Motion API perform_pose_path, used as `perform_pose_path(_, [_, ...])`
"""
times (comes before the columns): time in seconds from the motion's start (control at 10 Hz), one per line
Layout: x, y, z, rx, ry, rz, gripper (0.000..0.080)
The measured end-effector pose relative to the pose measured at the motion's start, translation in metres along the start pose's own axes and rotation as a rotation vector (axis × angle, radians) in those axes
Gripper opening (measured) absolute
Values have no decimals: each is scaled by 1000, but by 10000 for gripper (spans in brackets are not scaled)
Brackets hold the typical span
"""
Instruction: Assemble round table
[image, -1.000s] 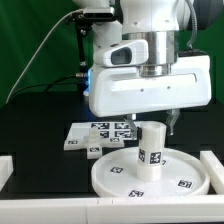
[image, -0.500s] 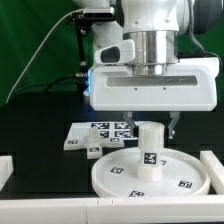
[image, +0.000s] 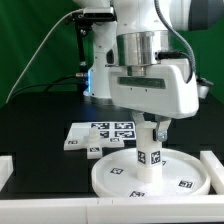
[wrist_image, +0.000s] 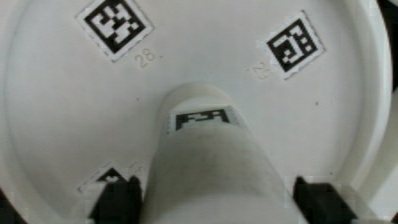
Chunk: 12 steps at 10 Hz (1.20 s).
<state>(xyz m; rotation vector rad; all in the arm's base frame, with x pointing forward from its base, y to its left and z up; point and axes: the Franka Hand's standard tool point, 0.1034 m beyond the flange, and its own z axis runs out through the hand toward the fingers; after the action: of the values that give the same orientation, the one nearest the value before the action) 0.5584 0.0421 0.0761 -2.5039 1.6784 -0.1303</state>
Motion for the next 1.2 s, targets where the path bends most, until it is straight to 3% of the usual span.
perform_pose_path(0.2, [0,0,0,0,-5,132,407])
perform_pose_path(0.4, [-1,0,0,1,-6,73,604])
perform_pose_path(0.7, [5,1,0,-7,-19,-467,640])
perform_pose_path(1.0, [6,1,0,-6,-14,-633,649])
perform_pose_path(1.2, [8,-3,-2,-4,17,-952,649])
